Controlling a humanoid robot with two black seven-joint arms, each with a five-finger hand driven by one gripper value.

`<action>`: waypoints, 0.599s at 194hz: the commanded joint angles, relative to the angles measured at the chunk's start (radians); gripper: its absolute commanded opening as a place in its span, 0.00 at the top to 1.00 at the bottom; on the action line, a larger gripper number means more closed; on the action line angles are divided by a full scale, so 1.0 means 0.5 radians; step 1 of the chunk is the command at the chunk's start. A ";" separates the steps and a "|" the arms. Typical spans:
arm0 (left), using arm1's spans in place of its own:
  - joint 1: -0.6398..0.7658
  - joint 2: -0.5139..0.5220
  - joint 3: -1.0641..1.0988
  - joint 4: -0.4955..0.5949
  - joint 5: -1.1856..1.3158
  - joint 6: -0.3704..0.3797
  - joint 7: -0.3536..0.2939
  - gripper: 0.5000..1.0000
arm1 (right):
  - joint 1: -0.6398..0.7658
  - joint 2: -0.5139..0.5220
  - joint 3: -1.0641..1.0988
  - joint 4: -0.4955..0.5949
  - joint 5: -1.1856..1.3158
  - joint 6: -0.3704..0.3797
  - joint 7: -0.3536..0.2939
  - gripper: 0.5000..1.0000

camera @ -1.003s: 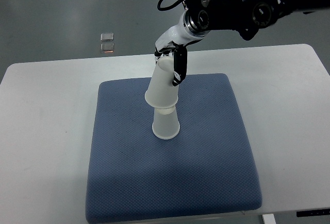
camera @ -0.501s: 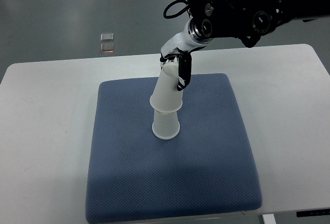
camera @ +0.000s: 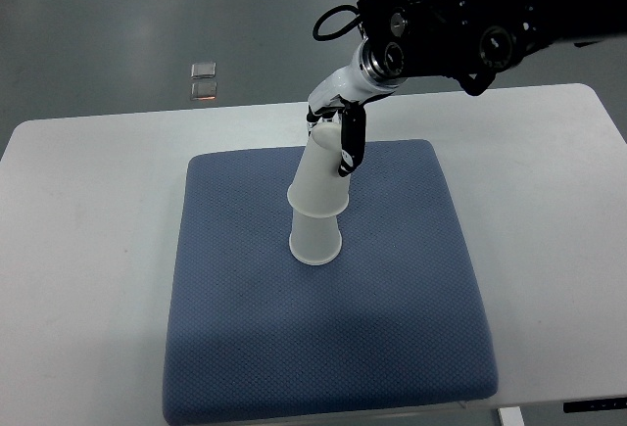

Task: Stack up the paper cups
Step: 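Press the held cup down onto the cup on the mat with the right hand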

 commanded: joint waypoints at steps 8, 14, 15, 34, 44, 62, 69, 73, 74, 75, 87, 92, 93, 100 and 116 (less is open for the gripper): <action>-0.001 0.000 0.001 0.000 0.000 0.000 0.000 0.00 | -0.021 0.000 -0.007 0.000 0.000 -0.004 -0.007 0.63; 0.002 0.000 0.001 0.000 0.000 0.000 0.000 0.00 | -0.030 0.000 -0.007 0.000 -0.003 -0.004 -0.010 0.63; -0.001 0.000 0.001 0.000 0.000 0.000 0.000 0.00 | -0.030 0.000 -0.007 0.000 0.000 -0.004 -0.010 0.63; -0.001 0.000 0.001 0.000 0.000 0.000 0.000 0.00 | -0.036 0.000 -0.007 0.000 0.000 -0.007 -0.019 0.63; -0.001 0.000 0.001 0.000 0.000 0.000 0.000 0.00 | -0.039 0.000 -0.007 0.000 0.006 -0.007 -0.019 0.63; -0.001 0.000 -0.002 0.000 0.000 0.000 -0.003 0.00 | -0.045 0.000 -0.004 0.000 0.006 -0.032 -0.019 0.63; 0.002 0.000 -0.002 0.000 0.000 0.000 0.000 0.00 | -0.045 0.000 -0.004 0.000 0.006 -0.041 -0.019 0.63; 0.002 0.000 -0.002 0.000 0.000 0.000 0.000 0.00 | -0.045 0.000 -0.004 0.000 0.006 -0.044 -0.019 0.63; 0.002 0.000 -0.002 0.000 0.000 0.000 0.000 0.00 | -0.045 0.000 -0.004 0.000 0.006 -0.044 -0.019 0.63; 0.002 0.000 -0.002 0.000 0.000 0.000 -0.003 0.00 | -0.045 0.000 -0.004 0.000 0.006 -0.044 -0.019 0.63; 0.002 0.000 0.001 0.000 0.000 0.000 0.000 0.00 | -0.051 0.000 0.005 0.000 0.009 -0.050 -0.019 0.63; 0.002 0.000 -0.002 0.000 0.000 0.000 0.000 0.00 | -0.054 0.000 0.009 0.000 0.009 -0.053 -0.019 0.63; 0.002 0.000 -0.002 0.000 0.000 0.000 0.000 0.00 | -0.054 0.000 0.009 0.000 0.009 -0.054 -0.019 0.63; 0.002 0.000 -0.002 0.000 0.000 0.000 -0.003 0.00 | -0.063 0.000 0.012 0.000 0.009 -0.057 -0.019 0.63; 0.002 0.000 -0.002 0.000 0.000 0.000 0.000 0.00 | -0.073 0.000 0.018 0.000 0.009 -0.057 -0.019 0.63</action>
